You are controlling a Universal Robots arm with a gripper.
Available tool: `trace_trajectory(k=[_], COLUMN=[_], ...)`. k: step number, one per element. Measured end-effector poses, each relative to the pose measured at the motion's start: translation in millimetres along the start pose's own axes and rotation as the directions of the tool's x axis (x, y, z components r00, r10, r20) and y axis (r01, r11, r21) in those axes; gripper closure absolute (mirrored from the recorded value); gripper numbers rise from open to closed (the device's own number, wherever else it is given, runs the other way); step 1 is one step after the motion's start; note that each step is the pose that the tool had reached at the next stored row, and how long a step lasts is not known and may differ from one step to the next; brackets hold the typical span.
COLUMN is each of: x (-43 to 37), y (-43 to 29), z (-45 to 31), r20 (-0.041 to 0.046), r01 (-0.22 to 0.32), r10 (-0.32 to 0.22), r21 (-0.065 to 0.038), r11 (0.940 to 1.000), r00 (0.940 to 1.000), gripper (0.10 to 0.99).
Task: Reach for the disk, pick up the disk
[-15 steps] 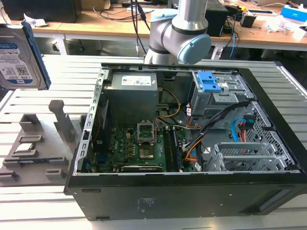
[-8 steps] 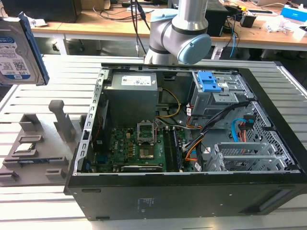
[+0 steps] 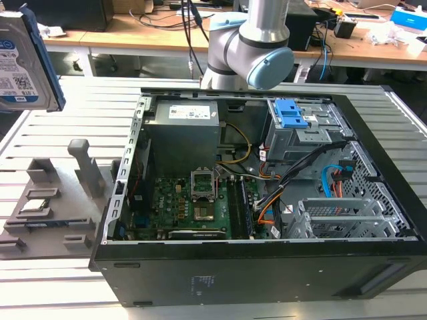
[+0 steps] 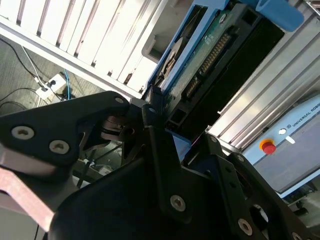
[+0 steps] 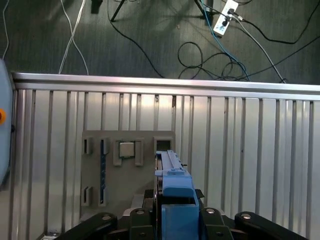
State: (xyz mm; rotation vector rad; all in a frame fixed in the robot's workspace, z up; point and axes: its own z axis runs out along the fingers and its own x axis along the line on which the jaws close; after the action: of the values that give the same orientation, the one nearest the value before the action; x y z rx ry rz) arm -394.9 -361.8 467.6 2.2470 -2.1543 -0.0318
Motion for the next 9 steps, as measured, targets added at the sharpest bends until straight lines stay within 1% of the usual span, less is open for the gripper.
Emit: trace_trajectory(k=[3, 7, 9], x=[0.0, 0.1, 0.1], y=[0.1, 0.5, 0.6], z=[-5.0, -15.2, -17.8], r20=[0.0, 0.0, 0.0], r01=[0.0, 0.0, 0.0], r10=[0.0, 0.0, 0.0], r21=[0.0, 0.0, 0.0], r11=[1.0, 1.0, 1.0], r00=[1.0, 1.0, 1.0], gripper=[0.718, 0.718, 0.718])
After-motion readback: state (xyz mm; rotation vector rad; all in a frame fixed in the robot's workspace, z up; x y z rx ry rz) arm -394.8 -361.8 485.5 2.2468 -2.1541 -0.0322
